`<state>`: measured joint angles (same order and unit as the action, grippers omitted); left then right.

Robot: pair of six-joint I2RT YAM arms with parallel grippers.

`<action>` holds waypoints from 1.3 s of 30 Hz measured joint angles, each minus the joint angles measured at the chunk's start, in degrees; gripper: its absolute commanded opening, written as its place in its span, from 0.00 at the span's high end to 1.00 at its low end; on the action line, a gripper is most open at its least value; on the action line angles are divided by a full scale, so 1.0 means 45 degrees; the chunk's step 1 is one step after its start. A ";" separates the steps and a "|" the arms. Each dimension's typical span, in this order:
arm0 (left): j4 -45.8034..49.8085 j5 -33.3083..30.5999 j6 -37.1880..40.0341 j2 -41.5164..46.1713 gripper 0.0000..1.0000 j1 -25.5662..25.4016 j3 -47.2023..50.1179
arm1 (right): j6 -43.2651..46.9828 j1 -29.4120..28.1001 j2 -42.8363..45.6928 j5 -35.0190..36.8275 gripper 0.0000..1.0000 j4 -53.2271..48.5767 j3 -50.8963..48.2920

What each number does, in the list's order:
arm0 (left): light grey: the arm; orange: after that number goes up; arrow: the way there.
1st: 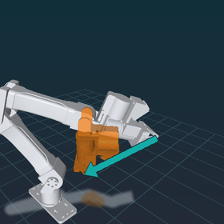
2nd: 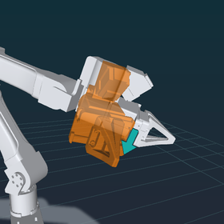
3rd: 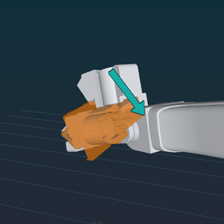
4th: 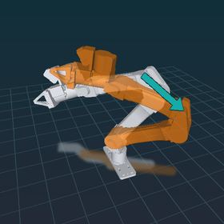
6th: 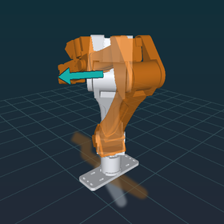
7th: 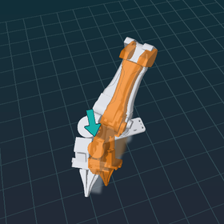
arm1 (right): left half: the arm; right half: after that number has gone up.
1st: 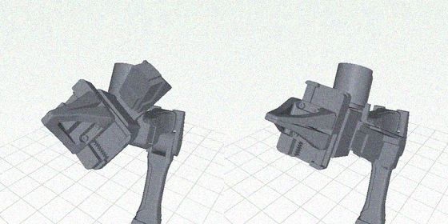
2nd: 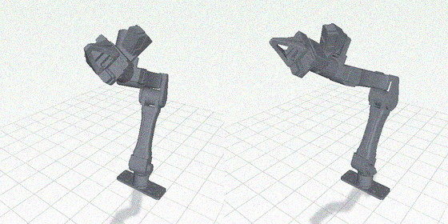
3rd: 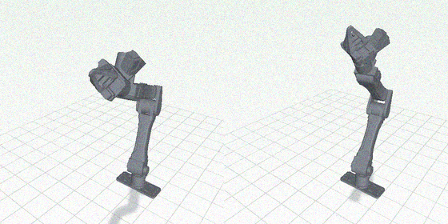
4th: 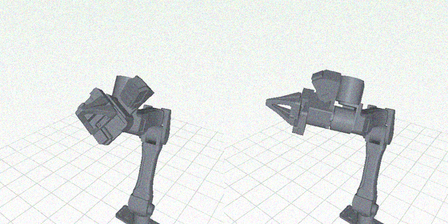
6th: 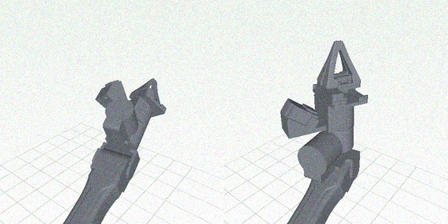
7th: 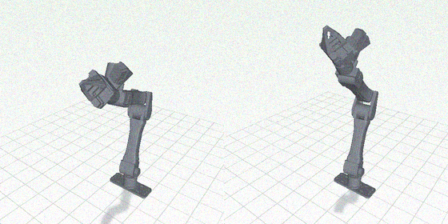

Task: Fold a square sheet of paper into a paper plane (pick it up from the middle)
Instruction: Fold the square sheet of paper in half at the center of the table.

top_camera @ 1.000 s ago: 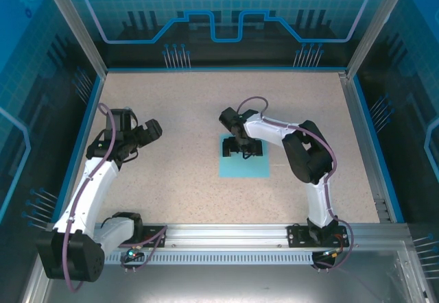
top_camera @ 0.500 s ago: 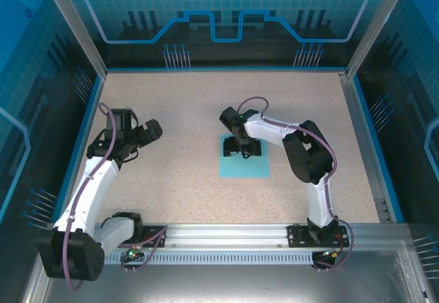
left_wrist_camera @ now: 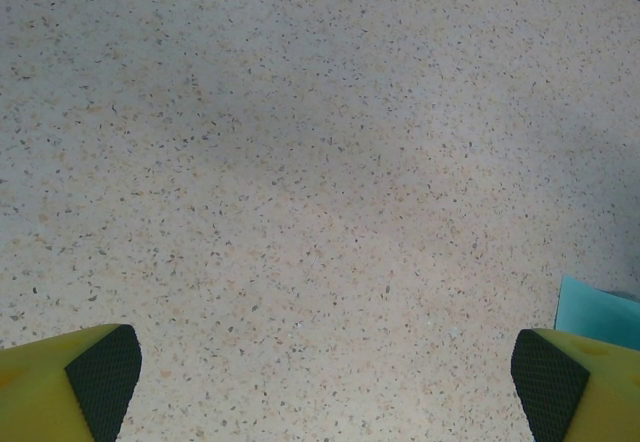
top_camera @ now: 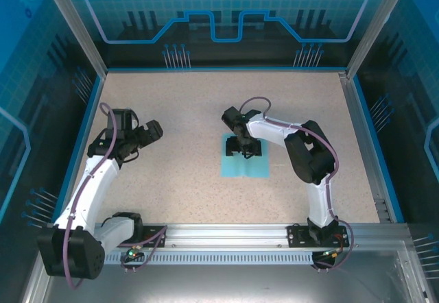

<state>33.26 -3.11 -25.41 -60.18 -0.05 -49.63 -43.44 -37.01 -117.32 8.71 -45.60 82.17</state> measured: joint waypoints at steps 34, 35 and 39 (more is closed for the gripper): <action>-0.2327 0.4469 -0.2492 0.0675 0.02 -0.2225 0.3172 | -0.0359 0.0151 0.4634 -0.7698 0.70 0.5591 -0.4201; -0.2526 0.4546 -0.2623 0.0690 0.02 -0.2365 0.3279 | -0.0345 0.0151 0.4561 -0.7810 0.70 0.5591 -0.4216; -0.3317 0.4760 -0.2875 0.0573 0.02 -0.2958 0.3716 | 0.0073 0.0155 0.3861 -0.7762 0.66 0.5489 -0.4206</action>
<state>18.33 18.31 -38.35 -57.60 -13.37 -32.91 -43.11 -36.32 -99.94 -26.22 -20.91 63.24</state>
